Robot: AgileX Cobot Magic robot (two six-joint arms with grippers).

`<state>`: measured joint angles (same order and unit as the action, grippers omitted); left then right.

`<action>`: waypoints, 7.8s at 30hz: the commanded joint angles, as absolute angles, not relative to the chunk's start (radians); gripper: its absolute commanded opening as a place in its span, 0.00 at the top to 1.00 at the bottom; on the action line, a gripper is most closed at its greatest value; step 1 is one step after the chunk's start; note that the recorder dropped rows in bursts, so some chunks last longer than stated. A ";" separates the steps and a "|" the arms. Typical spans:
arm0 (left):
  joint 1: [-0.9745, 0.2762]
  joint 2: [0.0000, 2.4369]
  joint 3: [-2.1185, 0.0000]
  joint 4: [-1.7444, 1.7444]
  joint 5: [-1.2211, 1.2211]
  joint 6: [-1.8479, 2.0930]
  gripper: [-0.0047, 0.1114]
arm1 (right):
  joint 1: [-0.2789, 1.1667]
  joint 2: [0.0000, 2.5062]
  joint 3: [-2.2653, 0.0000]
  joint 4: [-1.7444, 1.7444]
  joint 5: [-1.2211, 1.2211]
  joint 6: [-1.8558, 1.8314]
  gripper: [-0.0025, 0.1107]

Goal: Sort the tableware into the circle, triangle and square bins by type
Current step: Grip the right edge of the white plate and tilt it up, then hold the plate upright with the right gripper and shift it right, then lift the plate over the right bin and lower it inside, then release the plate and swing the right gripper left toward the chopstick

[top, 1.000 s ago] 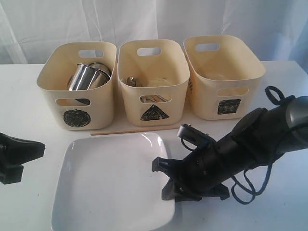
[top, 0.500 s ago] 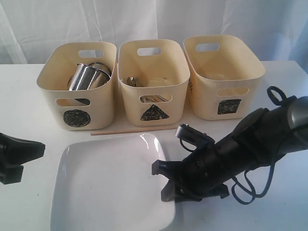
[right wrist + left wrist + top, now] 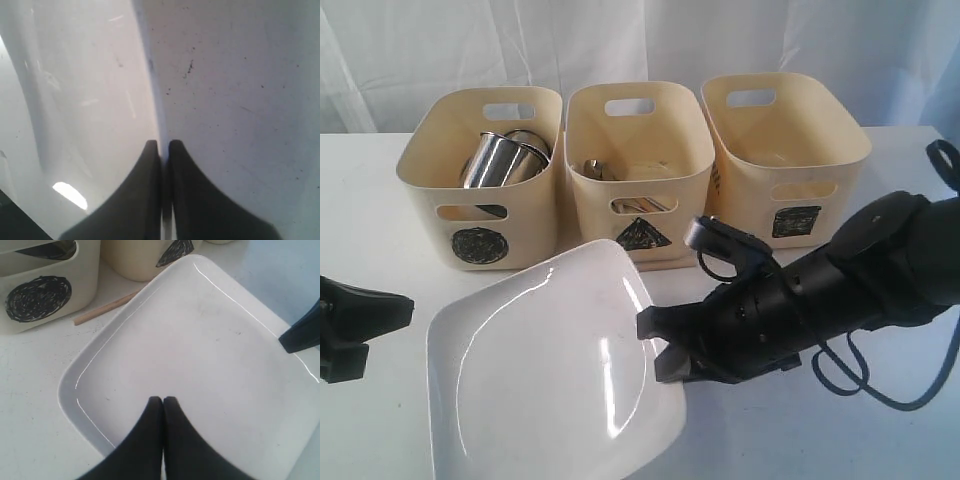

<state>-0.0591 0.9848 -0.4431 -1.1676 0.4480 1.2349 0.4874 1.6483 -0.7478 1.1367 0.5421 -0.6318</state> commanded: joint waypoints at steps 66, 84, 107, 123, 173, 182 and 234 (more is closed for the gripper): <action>-0.058 0.978 -0.439 -1.236 0.456 1.200 0.96 | 0.366 1.169 -0.746 1.012 0.340 -0.639 0.98; -0.058 0.978 -0.439 -1.234 0.432 1.204 0.96 | 0.366 1.248 -0.703 0.992 0.389 -0.631 0.98; -0.058 0.978 -0.439 -1.232 0.426 1.206 0.96 | 0.366 1.248 -0.537 0.971 0.271 -0.598 0.98; -0.058 0.978 -0.439 -1.232 0.439 1.181 0.96 | 0.366 1.172 -0.624 0.991 0.239 -0.608 0.98; -0.058 0.978 -0.439 -1.215 0.435 1.151 0.96 | 0.019 1.550 -1.248 0.877 -0.091 -0.725 0.98; -0.058 0.978 -0.439 -1.217 0.435 1.147 0.96 | 0.009 1.669 -1.249 0.877 -0.020 -0.740 0.98; -0.058 0.980 -0.439 -1.213 0.414 1.151 0.96 | 0.668 2.086 -1.498 0.720 0.426 -1.477 0.48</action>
